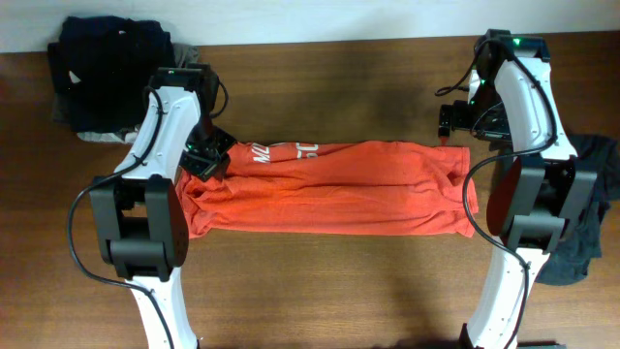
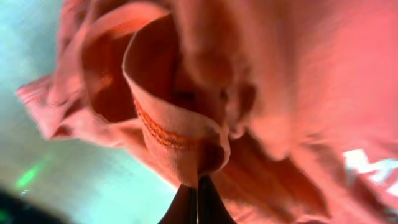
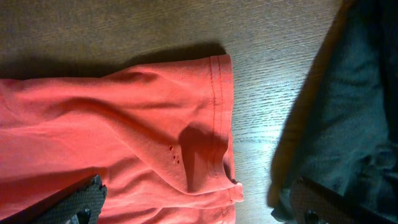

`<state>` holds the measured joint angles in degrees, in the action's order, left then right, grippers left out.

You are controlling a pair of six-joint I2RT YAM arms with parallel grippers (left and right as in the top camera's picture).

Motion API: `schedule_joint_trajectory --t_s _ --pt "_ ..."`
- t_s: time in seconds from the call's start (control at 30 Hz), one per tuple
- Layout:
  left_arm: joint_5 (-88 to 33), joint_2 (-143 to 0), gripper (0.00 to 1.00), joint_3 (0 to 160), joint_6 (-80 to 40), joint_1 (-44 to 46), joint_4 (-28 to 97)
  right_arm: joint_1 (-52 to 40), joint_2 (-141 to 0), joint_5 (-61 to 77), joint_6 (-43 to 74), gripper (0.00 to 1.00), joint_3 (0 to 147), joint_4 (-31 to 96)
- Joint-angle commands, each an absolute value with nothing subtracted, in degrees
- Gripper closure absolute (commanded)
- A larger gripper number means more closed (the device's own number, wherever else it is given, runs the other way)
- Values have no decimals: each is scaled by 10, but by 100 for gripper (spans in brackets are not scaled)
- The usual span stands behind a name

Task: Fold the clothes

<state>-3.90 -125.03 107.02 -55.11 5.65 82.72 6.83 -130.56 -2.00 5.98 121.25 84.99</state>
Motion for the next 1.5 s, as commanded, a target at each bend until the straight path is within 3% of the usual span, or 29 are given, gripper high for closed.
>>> schedule_joint_trajectory --t_s 0.0,0.37,0.43,0.5,0.6,0.63,1.23,1.47 --pt "-3 -1249 99 1065 -552 56 864 71 -1312 -17 60 1 1209 850" --pt "113 -1249 99 1065 -552 48 939 71 -1312 -17 60 1 1209 851" --pt "132 -1249 93 1065 -552 48 948 71 -1312 -17 60 1 1209 851" --pt "147 -1249 80 1065 -552 48 955 71 -1312 -17 60 1 1209 851" --pt "148 -1249 7 1065 -547 48 966 71 -1312 -17 60 1 1209 850" --pt "148 -1249 1 1065 -535 49 965 71 -1312 -17 60 1 1209 850" --pt "210 -1191 1 1130 -434 81 932 71 -1312 -17 63 1 1209 849" --pt "111 -1164 1 1126 -334 109 864 71 -1312 -11 64 1 1209 846"
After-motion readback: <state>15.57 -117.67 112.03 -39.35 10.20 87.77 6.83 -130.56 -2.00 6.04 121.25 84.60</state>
